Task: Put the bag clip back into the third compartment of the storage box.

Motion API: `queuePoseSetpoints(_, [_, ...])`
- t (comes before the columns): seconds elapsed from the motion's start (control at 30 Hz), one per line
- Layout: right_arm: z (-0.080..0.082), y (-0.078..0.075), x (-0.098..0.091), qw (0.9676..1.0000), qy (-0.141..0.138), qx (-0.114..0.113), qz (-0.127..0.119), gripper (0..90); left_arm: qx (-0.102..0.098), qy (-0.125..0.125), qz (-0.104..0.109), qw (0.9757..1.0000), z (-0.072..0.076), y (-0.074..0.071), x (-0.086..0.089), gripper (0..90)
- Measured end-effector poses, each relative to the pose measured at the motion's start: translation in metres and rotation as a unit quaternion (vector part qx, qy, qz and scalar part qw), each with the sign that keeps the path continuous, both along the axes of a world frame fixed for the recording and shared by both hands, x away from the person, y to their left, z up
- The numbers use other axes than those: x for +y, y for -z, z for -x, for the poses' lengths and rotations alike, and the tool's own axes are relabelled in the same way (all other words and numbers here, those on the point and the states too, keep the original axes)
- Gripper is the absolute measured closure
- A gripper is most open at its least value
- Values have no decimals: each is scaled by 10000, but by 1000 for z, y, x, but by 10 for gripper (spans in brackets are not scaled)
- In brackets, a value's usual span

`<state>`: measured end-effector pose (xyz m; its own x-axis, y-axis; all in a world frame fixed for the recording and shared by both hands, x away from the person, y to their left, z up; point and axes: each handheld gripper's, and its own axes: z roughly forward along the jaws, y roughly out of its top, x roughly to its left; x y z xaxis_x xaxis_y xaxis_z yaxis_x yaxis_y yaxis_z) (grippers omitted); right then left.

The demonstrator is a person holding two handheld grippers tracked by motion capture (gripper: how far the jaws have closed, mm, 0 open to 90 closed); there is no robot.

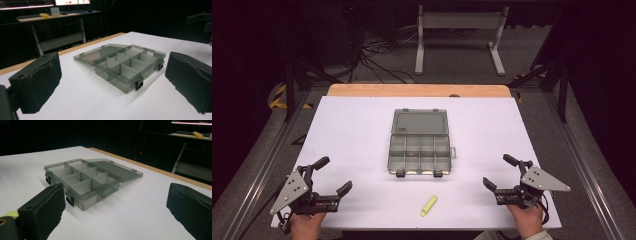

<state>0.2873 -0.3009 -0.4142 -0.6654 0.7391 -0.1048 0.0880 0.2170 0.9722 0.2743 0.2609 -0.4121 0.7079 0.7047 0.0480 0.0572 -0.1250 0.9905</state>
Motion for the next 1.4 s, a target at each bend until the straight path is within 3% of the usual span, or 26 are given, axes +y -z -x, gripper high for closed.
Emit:
queuePoseSetpoints(0.1, [1, -1, 2, 10000, -61, -19, 31, 29, 75, -6, 50, 10000, 0, 0, 0, 6])
queuePoseSetpoints(0.2, [1, -1, 3, 9999, -108, 4, 43, 29, 20, -35, 166, 9999, 0, 0, 0, 4])
queuePoseSetpoints(0.5, [-1, -4, 10, 9994, -317, 82, 94, 29, -69, -162, 18, 9998, 3, 0, -1, 9])
queuePoseSetpoints(0.73, [-10, -11, 31, 9982, -517, 235, 187, 32, -86, -102, -28, 9999, 5, 1, -4, 9])
queuePoseSetpoints(1.4, [-27, -32, 82, 9928, -1146, 260, 251, 36, -123, -83, 21, 9999, 5, 1, -3, 10])
